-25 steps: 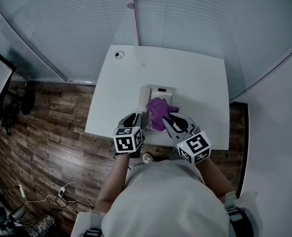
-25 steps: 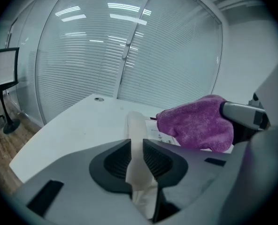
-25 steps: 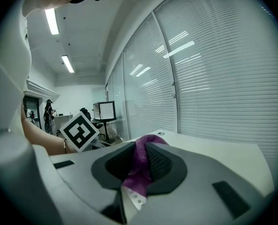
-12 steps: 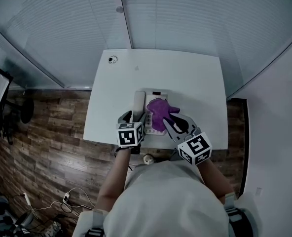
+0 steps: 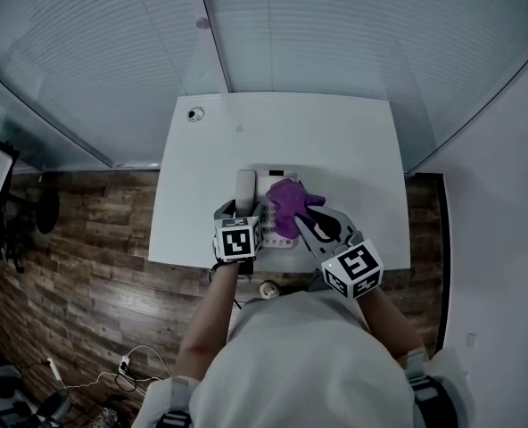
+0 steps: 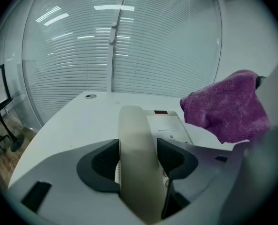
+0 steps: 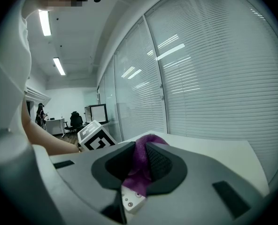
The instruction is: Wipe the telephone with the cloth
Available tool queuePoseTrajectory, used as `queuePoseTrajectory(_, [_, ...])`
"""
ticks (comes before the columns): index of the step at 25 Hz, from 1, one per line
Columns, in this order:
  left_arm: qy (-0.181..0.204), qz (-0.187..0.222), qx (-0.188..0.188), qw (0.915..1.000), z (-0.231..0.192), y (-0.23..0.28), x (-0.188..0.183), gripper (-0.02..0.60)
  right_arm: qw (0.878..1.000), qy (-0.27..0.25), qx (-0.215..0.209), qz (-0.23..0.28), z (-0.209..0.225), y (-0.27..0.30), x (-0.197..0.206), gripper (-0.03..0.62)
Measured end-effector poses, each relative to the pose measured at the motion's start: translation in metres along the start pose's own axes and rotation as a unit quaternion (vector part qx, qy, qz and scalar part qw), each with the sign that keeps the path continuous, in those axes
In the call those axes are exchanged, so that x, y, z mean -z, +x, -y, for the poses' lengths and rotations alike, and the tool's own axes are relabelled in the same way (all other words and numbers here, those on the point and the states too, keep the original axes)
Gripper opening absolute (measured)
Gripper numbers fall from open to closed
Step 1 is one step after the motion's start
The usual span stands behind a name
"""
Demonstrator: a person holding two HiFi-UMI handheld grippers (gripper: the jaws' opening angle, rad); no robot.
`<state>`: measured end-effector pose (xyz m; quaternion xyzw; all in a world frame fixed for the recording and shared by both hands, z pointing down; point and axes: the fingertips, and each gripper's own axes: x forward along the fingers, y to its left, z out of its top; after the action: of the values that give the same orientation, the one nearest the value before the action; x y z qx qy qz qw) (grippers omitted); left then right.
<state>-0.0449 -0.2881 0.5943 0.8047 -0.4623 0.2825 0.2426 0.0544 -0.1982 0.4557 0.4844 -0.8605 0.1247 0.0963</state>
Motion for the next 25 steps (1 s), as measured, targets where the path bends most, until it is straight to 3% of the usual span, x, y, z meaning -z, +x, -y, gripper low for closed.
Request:
queuePoseTrajectory(2, [-0.003, 0.003, -0.005, 1.0, -0.002, 0.0, 0.001, 0.239, 1.0, 0.0, 0.001, -0.001, 0.0, 0.0, 0.0, 0.08])
queuePoseTrajectory(8, [-0.02, 0.009, -0.003, 0.9998, -0.001, -0.002, 0.003, 0.229, 1.0, -0.001, -0.003, -0.002, -0.002, 0.0, 0.002, 0.08])
queuePoseTrajectory(19, [-0.06, 0.022, 0.033, 0.9974, -0.003, -0.01, -0.001, 0.225, 1.0, -0.008, -0.015, -0.002, -0.007, 0.007, 0.0, 0.08])
queuePoseTrajectory(25, [-0.088, 0.055, 0.058, 0.9929, -0.005, -0.027, -0.006, 0.224, 1.0, -0.017, -0.024, -0.002, -0.013, 0.011, -0.004, 0.08])
